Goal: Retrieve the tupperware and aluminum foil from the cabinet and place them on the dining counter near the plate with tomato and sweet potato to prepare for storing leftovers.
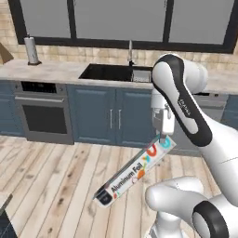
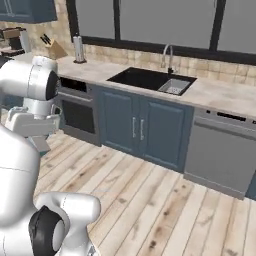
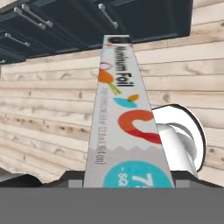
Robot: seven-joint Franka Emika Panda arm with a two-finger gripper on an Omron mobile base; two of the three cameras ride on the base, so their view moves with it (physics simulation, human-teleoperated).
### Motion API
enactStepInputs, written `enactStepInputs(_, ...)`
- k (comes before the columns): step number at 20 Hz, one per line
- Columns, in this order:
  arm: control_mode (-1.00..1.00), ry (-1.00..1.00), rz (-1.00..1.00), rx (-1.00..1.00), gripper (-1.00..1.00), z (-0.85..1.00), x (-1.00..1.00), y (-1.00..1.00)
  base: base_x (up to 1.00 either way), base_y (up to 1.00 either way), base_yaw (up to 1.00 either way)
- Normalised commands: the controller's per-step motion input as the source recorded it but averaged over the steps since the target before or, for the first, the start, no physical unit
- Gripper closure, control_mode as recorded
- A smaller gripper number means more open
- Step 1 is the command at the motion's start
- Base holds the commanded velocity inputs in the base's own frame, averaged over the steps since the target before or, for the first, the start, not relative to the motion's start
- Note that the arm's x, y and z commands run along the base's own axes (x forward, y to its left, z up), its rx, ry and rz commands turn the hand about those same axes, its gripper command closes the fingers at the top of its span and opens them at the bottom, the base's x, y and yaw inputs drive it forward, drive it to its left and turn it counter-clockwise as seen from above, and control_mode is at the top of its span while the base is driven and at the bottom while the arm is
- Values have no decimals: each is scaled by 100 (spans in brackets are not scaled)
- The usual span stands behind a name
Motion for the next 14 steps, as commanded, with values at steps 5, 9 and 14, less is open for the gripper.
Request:
enactStepInputs(5,100,0,0,0,100,0,0,0,43,-21,89)
enactStepInputs(9,100,0,0,0,100,0,0,0,55,-25,85)
enactStepInputs(14,100,0,0,0,100,0,0,0,31,-53,79)
